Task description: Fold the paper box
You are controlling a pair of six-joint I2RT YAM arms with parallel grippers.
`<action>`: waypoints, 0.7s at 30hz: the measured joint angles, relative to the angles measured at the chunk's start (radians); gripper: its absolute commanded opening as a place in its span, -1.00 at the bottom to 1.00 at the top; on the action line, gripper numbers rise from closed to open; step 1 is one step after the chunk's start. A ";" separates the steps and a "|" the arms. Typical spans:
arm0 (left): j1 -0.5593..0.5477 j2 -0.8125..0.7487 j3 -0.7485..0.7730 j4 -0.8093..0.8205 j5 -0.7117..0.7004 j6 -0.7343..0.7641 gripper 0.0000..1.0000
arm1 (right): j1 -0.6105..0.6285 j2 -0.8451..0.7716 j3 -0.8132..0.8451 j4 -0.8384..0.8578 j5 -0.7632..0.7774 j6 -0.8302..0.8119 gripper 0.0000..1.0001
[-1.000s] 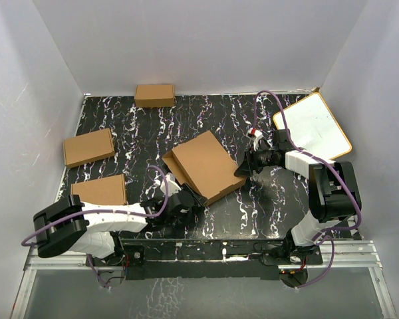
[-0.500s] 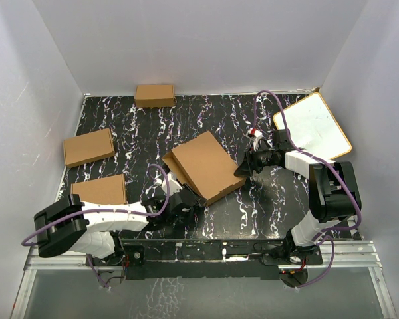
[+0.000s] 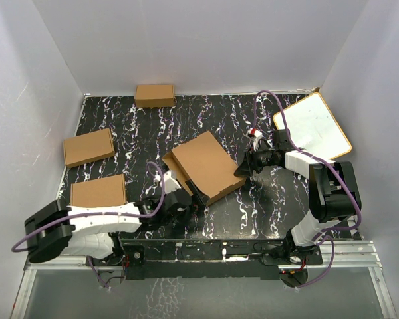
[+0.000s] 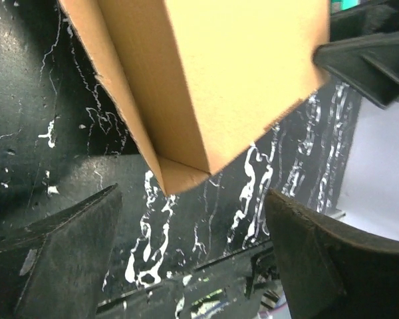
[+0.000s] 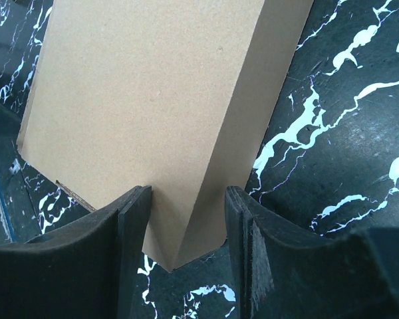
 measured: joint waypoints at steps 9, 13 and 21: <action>0.111 -0.367 -0.003 -0.094 0.047 0.346 0.94 | 0.000 0.000 0.000 0.000 0.000 0.000 0.04; 0.382 -0.467 -0.001 -0.091 0.172 0.478 0.94 | 0.000 0.000 0.000 0.000 0.000 0.000 0.04; 0.784 -0.247 0.040 -0.052 0.506 0.587 0.94 | 0.000 0.000 0.000 0.000 0.000 0.000 0.05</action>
